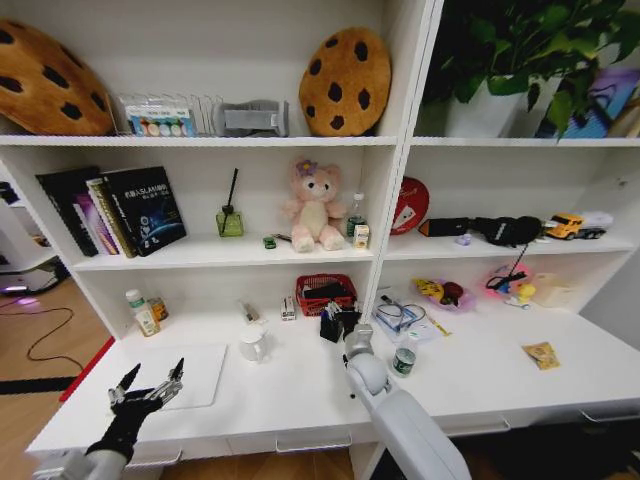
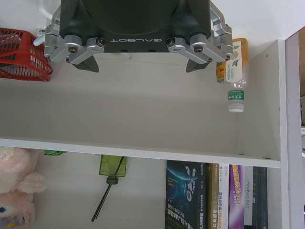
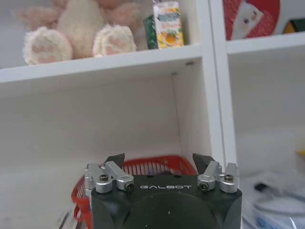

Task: Organize the objects on the table.

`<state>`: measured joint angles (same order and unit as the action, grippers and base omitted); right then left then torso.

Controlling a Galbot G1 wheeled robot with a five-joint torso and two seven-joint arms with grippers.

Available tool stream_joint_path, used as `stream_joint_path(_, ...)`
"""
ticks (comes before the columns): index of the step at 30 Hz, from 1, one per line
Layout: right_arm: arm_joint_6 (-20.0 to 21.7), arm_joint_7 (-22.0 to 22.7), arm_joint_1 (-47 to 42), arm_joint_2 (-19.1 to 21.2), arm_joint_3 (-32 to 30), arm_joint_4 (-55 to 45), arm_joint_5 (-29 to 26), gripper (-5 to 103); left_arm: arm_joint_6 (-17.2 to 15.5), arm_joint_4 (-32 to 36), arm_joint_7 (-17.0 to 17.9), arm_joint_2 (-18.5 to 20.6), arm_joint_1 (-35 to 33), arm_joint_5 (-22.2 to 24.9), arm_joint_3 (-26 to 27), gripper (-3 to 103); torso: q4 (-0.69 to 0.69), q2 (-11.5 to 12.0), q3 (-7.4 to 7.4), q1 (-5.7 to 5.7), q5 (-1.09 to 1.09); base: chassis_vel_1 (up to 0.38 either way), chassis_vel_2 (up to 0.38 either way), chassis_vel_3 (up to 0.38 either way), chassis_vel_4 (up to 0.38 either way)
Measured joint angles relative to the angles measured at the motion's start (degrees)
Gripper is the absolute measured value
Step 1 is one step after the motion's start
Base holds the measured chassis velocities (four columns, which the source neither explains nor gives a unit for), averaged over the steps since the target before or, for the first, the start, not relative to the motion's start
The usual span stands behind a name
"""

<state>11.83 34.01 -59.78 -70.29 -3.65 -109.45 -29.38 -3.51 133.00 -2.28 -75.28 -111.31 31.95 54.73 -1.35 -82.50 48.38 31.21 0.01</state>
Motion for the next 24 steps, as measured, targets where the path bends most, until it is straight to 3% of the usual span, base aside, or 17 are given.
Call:
stream_joint_path(1,2.1,1.4,-1.5,0.9,-0.7,-2.3,-1.8,90,0.0,0.0,0.0,0.0,0.0,0.0,0.0,100,0.00,0.0,0.00,0.00,0.00,0.000,0.000,0.000,0.000)
stream_joint_path(4,4.3,2.5,-2.8,1.8,-1.5,-4.0,-3.7,90,0.0,0.0,0.0,0.0,0.0,0.0,0.0,100,0.00,0.0,0.00,0.00,0.00,0.000,0.000,0.000,0.000)
stream_joint_path(5,8.7,3.7,-4.8,3.7,-3.1,-5.5,-7.5,98,0.0,0.0,0.0,0.0,0.0,0.0,0.0,100,0.00,0.0,0.00,0.00,-0.01,0.000,0.000,0.000,0.000)
stream_joint_path(6,11.2,4.3,-5.6,4.9,-3.8,-5.6,-10.3,100,0.0,0.0,0.0,0.0,0.0,0.0,0.0,100,-0.01,0.0,0.00,0.00,0.00,0.000,0.000,0.000,0.000)
stream_joint_path(7,11.2,4.3,-5.6,4.9,-3.8,-5.6,-10.3,100,0.0,0.0,0.0,0.0,0.0,0.0,0.0,100,-0.01,0.0,0.00,0.00,0.00,0.000,0.000,0.000,0.000)
stream_joint_path(9,16.4,4.7,-6.8,6.9,-5.2,-5.0,-16.1,100,0.0,0.0,0.0,0.0,0.0,0.0,0.0,100,0.00,0.0,0.00,0.00,0.00,0.000,0.000,0.000,0.000)
stream_joint_path(12,19.7,3.9,-7.2,7.4,-5.6,-4.2,-19.4,100,0.0,0.0,0.0,0.0,0.0,0.0,0.0,100,0.00,0.0,0.01,0.00,0.00,0.000,0.000,0.000,0.000)
stream_joint_path(18,22.8,1.2,-6.6,6.1,-4.1,-3.0,-18.9,103,0.0,0.0,0.0,0.0,0.0,0.0,0.0,100,0.01,0.0,0.01,0.00,-0.01,0.000,0.000,0.000,0.000)
stream_joint_path(24,23.5,0.2,-3.7,3.8,-1.5,-0.3,-17.0,96,0.0,0.0,0.0,0.0,0.0,0.0,0.0,100,0.01,0.0,0.01,0.01,-0.01,0.000,0.000,0.000,0.000)
